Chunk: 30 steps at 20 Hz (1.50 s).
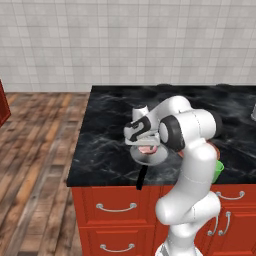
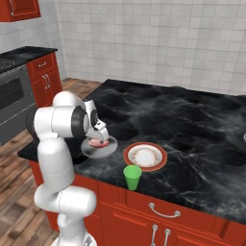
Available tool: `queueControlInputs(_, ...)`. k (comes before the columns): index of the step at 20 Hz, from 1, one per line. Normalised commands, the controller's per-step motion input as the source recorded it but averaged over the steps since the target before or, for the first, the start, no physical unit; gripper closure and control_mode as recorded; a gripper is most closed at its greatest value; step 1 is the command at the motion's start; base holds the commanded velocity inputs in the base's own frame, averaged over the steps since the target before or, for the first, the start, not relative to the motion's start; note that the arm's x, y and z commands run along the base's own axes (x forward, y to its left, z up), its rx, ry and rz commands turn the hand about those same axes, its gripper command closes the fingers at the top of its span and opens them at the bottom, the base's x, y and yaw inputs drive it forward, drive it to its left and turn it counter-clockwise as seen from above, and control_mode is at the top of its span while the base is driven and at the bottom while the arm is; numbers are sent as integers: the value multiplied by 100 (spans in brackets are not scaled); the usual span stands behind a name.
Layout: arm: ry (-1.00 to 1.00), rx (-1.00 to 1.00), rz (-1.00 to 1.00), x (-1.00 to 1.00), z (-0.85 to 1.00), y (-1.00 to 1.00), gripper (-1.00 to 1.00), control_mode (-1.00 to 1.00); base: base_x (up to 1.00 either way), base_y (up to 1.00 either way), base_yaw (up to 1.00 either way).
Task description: Pick up the pan with the steak in it and place it on the dining table. Then place the steak on the plate.
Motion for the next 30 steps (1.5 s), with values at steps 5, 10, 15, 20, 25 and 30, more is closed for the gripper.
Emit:
queueControlInputs(5, 4, -4, 2, -29, -41, 0, -100, -100, 0, 0, 0)
queueControlInputs(10, -2, 1, 0, -16, 0, -4, -100, -100, 0, 0, 0)
queueControlInputs(15, -11, 6, 2, -26, 9, -11, -100, -100, 0, 0, 0)
queueControlInputs(20, 0, 0, 2, -9, -2, 3, -100, -100, 0, 0, 0)
queueControlInputs(25, 3, 0, 3, -2, -14, 26, -100, -100, 0, 0, 0)
queueControlInputs(30, 1, -1, 1, -11, -15, 0, -100, -100, 0, 0, 0)
